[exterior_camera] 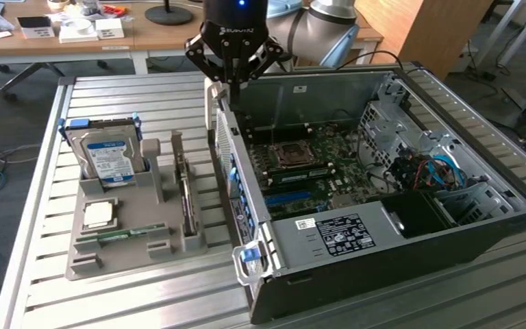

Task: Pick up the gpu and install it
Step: 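Reach for the gpu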

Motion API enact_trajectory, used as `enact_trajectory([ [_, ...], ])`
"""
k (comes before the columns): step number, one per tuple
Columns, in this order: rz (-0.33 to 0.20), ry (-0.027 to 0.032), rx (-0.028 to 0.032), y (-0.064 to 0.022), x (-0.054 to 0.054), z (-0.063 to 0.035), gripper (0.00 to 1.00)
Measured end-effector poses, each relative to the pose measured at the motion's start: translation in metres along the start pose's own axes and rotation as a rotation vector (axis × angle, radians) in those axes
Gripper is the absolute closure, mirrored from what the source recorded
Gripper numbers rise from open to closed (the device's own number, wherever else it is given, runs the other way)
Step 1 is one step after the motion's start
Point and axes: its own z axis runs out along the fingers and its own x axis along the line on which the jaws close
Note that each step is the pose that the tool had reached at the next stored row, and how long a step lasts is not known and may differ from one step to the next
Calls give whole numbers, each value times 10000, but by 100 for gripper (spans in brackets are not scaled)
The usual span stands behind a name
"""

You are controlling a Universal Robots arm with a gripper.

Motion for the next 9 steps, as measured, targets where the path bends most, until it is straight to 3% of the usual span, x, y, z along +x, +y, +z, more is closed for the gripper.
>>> enact_trajectory([
  [9,-1,-11,-1,-15,203,-6,89],
])
